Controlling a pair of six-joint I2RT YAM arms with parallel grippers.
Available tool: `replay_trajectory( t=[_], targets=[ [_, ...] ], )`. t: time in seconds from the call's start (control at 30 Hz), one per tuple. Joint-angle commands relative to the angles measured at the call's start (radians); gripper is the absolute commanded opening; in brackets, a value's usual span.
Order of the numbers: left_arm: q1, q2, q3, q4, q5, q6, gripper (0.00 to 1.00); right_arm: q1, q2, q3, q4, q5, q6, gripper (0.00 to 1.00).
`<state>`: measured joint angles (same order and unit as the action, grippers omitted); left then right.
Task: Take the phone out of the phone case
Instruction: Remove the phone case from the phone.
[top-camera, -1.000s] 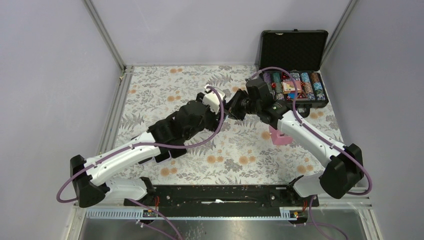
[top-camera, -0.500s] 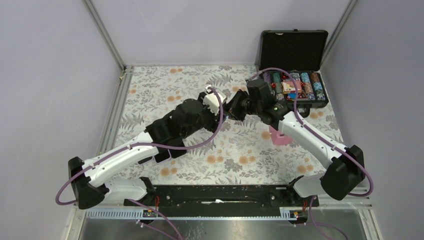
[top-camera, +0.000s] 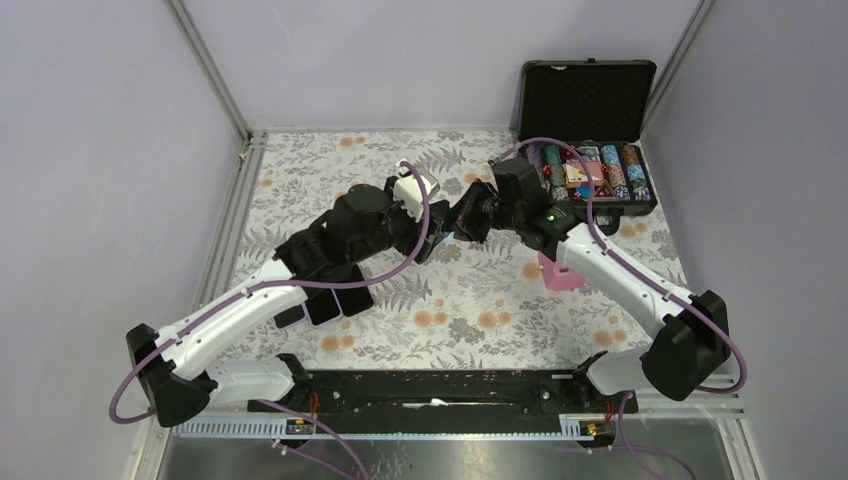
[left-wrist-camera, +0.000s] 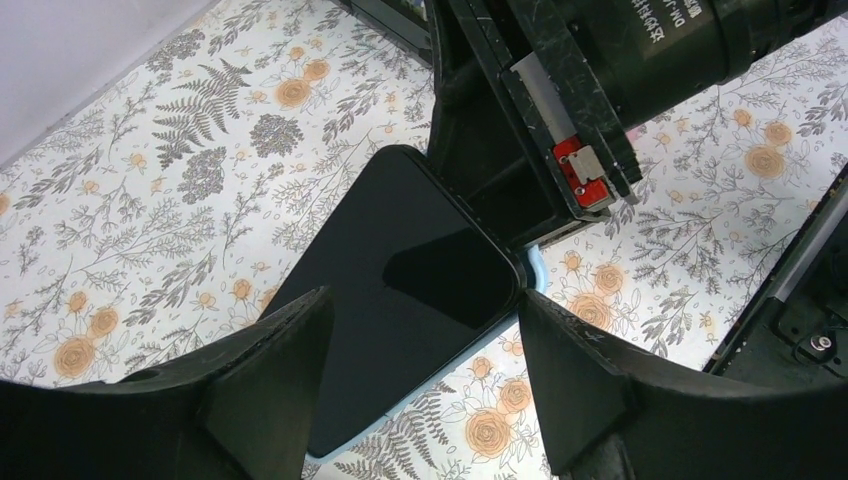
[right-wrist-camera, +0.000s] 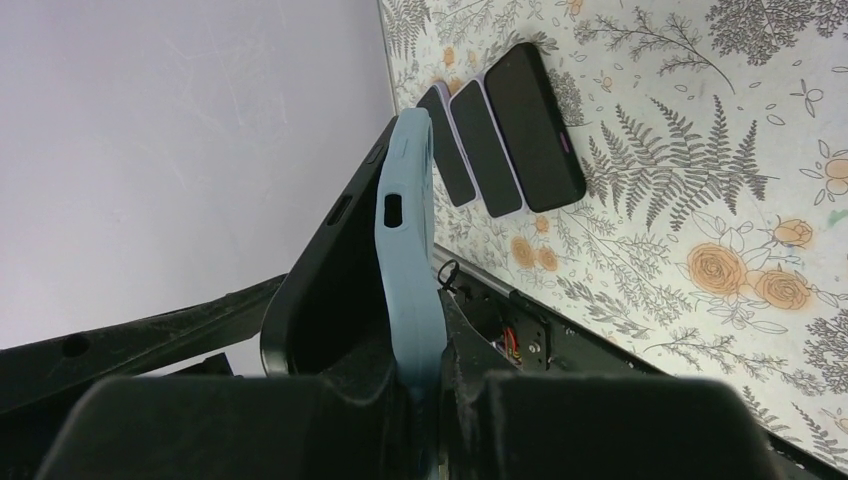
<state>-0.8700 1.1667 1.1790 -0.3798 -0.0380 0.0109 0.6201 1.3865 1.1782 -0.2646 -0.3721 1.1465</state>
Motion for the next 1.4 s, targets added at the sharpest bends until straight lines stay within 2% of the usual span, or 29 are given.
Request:
replay_trajectory(
  t=[0.0, 0.13, 0.23, 0.33, 0.5, 0.57, 0.8, 0.9, 1.0, 1.23, 1.37],
  targets=[
    [0.013, 0.000, 0.010, 0.039, 0.017, 0.030, 0.71, 0.009, -0.035, 0.012, 0.099, -0.073, 0.050, 0.00],
    [0.013, 0.010, 0.013, 0.044, 0.027, 0.079, 0.69, 0.010, -0.030, 0.015, 0.107, -0.096, 0.073, 0.00],
    [0.007, 0.015, 0.001, 0.042, 0.033, 0.135, 0.83, 0.010, -0.028, 0.020, 0.116, -0.116, 0.089, 0.00],
    [0.005, 0.019, -0.010, 0.039, 0.019, 0.171, 0.83, 0.010, -0.029, 0.027, 0.117, -0.130, 0.101, 0.00],
    [0.000, 0.026, -0.017, 0.050, -0.014, 0.185, 0.61, 0.010, -0.037, 0.032, 0.124, -0.134, 0.129, 0.00],
    [-0.003, 0.025, -0.024, 0.061, -0.021, 0.188, 0.58, 0.010, -0.035, 0.034, 0.135, -0.133, 0.140, 0.00],
    [-0.003, -0.008, -0.044, 0.077, -0.053, 0.166, 0.56, 0.010, -0.018, 0.070, 0.149, -0.133, 0.150, 0.00],
    [-0.004, -0.016, -0.051, 0.081, -0.063, 0.185, 0.48, 0.010, -0.014, 0.073, 0.156, -0.139, 0.150, 0.00],
    [-0.004, -0.004, -0.038, 0.057, -0.055, 0.208, 0.32, 0.010, -0.009, 0.072, 0.164, -0.147, 0.154, 0.00],
    [-0.004, 0.002, -0.032, 0.043, -0.069, 0.234, 0.19, 0.010, -0.008, 0.077, 0.168, -0.154, 0.149, 0.00],
    [-0.003, 0.002, -0.033, 0.045, -0.079, 0.251, 0.08, 0.009, -0.006, 0.077, 0.167, -0.156, 0.140, 0.00]
  ],
)
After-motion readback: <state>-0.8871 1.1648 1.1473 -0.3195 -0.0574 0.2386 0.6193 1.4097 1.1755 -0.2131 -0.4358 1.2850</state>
